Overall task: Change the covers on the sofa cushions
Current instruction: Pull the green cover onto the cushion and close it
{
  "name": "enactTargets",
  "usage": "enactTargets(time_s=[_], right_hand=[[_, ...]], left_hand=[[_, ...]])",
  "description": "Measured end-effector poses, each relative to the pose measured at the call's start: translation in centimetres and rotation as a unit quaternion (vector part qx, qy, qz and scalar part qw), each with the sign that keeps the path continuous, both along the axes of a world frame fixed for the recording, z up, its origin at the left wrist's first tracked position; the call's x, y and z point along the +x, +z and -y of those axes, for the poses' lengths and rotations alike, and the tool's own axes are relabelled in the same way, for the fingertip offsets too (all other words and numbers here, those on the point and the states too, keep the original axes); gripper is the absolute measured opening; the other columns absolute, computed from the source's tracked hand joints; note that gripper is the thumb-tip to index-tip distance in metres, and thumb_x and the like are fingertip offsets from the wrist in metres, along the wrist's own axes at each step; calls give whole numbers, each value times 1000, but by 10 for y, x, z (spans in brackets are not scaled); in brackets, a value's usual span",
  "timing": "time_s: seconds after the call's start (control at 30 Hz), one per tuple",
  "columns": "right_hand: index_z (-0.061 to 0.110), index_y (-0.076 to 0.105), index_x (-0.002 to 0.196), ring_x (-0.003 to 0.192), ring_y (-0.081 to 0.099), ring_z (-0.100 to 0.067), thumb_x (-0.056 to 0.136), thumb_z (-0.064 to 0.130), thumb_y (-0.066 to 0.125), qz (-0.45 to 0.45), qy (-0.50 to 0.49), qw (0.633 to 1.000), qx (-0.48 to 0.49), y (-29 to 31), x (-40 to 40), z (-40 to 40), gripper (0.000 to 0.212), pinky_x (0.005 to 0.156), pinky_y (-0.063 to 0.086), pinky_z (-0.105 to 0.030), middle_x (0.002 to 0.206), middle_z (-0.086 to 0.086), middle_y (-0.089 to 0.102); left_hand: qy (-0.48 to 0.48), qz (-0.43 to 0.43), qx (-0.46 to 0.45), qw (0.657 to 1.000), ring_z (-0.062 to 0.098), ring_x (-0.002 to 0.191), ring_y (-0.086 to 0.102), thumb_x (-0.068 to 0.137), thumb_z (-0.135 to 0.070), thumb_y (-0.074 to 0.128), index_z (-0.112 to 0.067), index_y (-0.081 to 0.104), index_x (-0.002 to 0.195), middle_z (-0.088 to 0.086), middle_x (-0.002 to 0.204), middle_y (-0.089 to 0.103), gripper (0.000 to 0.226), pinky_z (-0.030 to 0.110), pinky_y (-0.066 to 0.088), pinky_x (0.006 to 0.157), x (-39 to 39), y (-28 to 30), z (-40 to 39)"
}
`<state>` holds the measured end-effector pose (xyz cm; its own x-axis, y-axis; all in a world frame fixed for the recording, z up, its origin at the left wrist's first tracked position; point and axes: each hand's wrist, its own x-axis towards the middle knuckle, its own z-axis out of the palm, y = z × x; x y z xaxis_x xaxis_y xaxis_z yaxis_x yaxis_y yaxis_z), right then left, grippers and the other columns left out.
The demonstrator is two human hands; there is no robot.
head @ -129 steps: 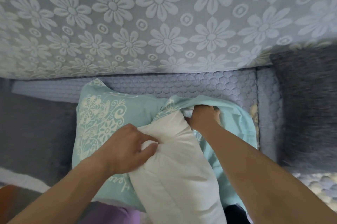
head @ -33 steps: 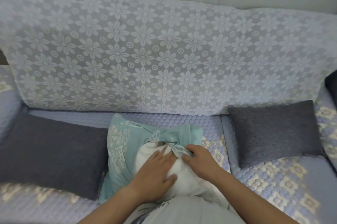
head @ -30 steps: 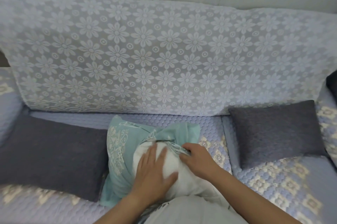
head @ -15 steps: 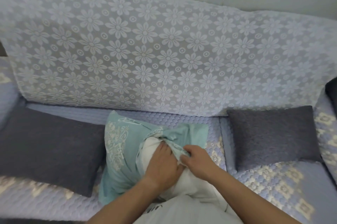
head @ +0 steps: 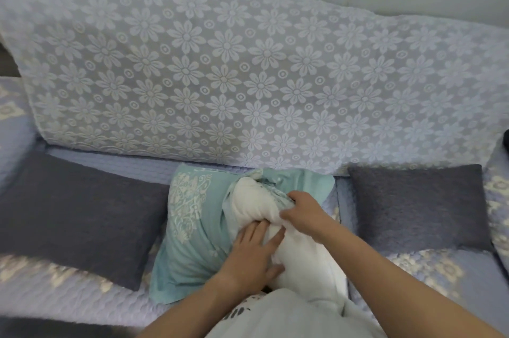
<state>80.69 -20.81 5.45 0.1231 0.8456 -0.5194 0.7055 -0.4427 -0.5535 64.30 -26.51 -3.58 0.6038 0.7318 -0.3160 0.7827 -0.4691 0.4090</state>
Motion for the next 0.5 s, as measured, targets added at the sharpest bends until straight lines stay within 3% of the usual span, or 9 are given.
enactTargets(time_s=[0.17,0.23,0.37,0.43,0.5], right_hand=[[20,58,74,65,53,-15,75,10,65,-49,53,997,-18,15,-23,8,12,57,38,-25,70,2,55],[18,60,77,56,47,-11,77,7,65,-82,62,994,-36,20,-15,14,12,48,35,-20,66,3,53],[17,55,72,58,50,-13,78,10,67,27,31,999,1,7,21,11,15,44,32,-18,66,2,53],[17,54,81,71,55,-17,80,17,69,80,40,996,-9,-4,30,18,15,53,37,-21,79,1,57],[17,57,107,97,59,-24,82,27,70,125,90,987,-49,-22,41,38,30,75,44,-28,106,-2,60]], left_hand=[[80,-124,-39,988,31,149,17,91,-55,46,-28,11,160,6,163,17,82,49,15,119,26,-13,-43],[110,-142,-62,982,30,149,21,92,-51,45,-33,18,158,4,162,22,73,49,18,118,13,-16,-58],[112,-95,-33,989,31,148,19,92,-53,44,-36,18,156,7,161,21,71,49,19,118,10,-12,-50],[79,-27,-44,996,29,153,8,94,-51,43,-38,14,158,8,166,10,71,49,12,122,14,-7,-30],[60,32,-78,995,29,154,7,95,-49,49,-38,22,158,9,166,11,69,42,11,124,13,-8,1]])
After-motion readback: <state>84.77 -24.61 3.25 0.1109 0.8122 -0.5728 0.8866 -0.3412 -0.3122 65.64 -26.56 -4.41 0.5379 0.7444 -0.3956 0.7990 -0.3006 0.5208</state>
